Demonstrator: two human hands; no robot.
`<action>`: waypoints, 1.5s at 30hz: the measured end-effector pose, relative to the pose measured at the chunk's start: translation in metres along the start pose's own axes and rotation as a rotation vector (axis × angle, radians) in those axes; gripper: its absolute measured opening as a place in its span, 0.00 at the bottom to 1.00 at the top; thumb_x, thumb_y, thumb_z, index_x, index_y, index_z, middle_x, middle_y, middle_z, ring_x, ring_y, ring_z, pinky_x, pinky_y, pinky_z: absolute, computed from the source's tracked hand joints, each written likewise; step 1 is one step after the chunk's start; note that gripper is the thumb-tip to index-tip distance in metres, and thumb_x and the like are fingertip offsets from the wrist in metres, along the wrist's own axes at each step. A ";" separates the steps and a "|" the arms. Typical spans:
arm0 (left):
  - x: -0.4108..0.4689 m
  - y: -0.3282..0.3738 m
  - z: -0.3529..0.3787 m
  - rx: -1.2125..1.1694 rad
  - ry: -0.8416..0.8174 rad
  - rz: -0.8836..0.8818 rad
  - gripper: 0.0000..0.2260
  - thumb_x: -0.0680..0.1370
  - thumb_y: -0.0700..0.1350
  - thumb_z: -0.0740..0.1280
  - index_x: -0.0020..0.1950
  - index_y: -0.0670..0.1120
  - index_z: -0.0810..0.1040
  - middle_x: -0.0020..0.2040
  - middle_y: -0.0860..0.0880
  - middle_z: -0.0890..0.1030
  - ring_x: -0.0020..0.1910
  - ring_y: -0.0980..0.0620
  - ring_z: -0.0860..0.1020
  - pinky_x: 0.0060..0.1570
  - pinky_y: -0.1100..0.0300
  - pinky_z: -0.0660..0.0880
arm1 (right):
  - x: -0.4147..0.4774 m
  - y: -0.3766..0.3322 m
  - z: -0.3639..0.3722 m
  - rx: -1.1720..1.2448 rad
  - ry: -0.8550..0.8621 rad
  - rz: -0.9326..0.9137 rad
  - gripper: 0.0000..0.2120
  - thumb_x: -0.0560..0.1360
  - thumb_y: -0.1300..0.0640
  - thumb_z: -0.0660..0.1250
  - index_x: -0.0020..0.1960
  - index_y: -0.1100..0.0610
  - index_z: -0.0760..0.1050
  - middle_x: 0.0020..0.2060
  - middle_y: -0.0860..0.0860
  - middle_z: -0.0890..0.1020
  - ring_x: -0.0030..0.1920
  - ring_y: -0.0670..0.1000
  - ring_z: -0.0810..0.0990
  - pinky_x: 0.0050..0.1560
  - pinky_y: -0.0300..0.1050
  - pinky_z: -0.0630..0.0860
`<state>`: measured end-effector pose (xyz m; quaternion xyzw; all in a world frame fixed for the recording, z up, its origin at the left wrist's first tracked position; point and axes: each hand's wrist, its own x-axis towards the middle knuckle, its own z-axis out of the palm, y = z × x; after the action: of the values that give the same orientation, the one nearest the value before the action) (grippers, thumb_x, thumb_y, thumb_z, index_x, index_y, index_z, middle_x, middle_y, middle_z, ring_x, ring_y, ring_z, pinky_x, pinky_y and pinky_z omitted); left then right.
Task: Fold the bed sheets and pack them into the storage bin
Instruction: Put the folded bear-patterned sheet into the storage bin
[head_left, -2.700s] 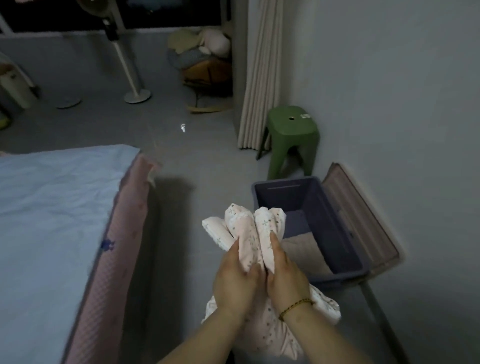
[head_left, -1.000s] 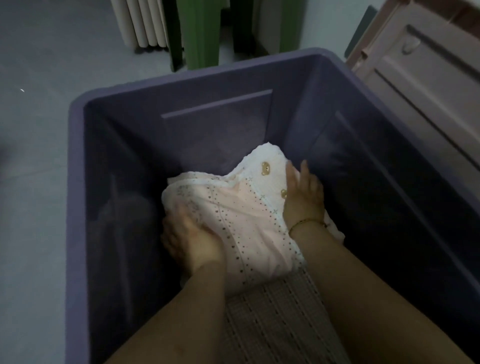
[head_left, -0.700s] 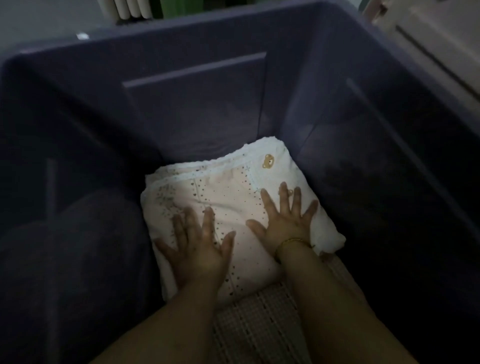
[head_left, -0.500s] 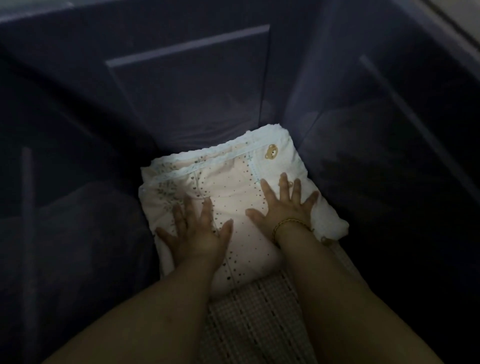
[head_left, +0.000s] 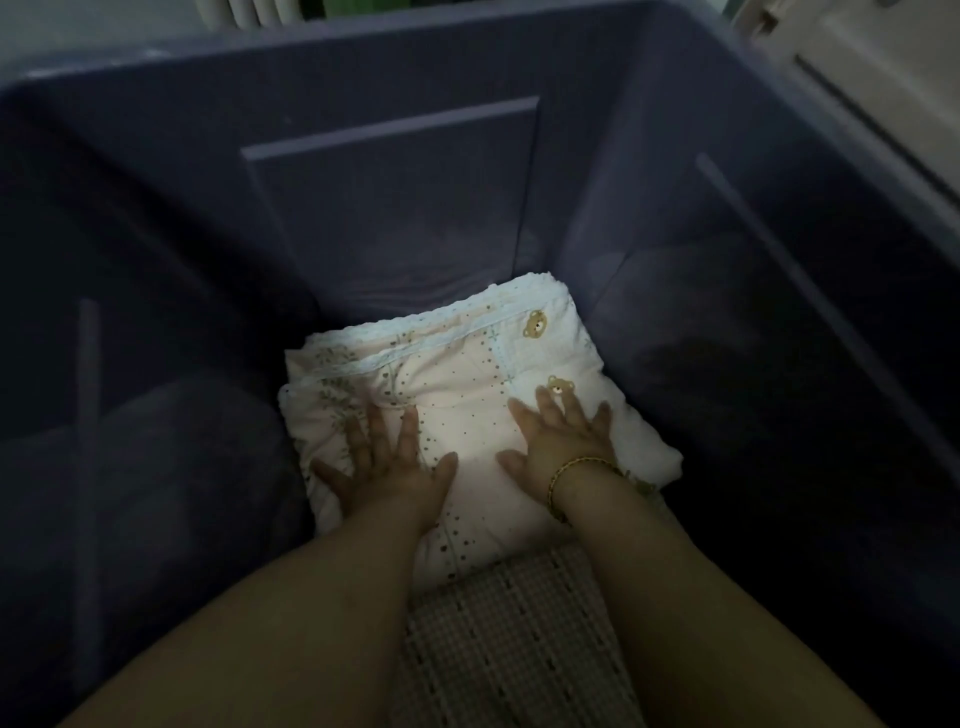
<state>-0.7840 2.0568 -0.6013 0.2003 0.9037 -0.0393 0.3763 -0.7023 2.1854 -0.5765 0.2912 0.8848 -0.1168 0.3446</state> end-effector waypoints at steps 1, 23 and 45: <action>-0.003 0.000 -0.003 0.009 -0.021 0.001 0.32 0.78 0.65 0.46 0.74 0.55 0.32 0.73 0.48 0.28 0.73 0.45 0.31 0.67 0.35 0.38 | -0.008 0.002 -0.002 -0.003 -0.023 -0.014 0.30 0.78 0.41 0.50 0.76 0.47 0.42 0.76 0.50 0.42 0.75 0.56 0.39 0.72 0.58 0.37; -0.388 -0.152 -0.399 -0.983 0.528 0.164 0.08 0.77 0.35 0.62 0.53 0.39 0.79 0.44 0.42 0.80 0.49 0.43 0.79 0.55 0.58 0.72 | -0.409 -0.153 -0.353 0.323 0.431 -0.207 0.18 0.79 0.54 0.55 0.69 0.50 0.66 0.61 0.50 0.77 0.60 0.51 0.75 0.57 0.40 0.67; -0.724 -0.493 -0.345 -1.259 1.087 -0.674 0.09 0.78 0.34 0.59 0.51 0.37 0.78 0.42 0.43 0.79 0.41 0.45 0.75 0.43 0.59 0.66 | -0.606 -0.389 -0.363 0.329 0.257 -0.656 0.05 0.77 0.58 0.61 0.44 0.49 0.67 0.35 0.44 0.74 0.42 0.50 0.74 0.45 0.39 0.70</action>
<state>-0.7456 1.4404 0.1098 -0.3283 0.8221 0.4555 -0.0947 -0.7712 1.7575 0.1037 0.0564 0.9363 -0.3238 0.1239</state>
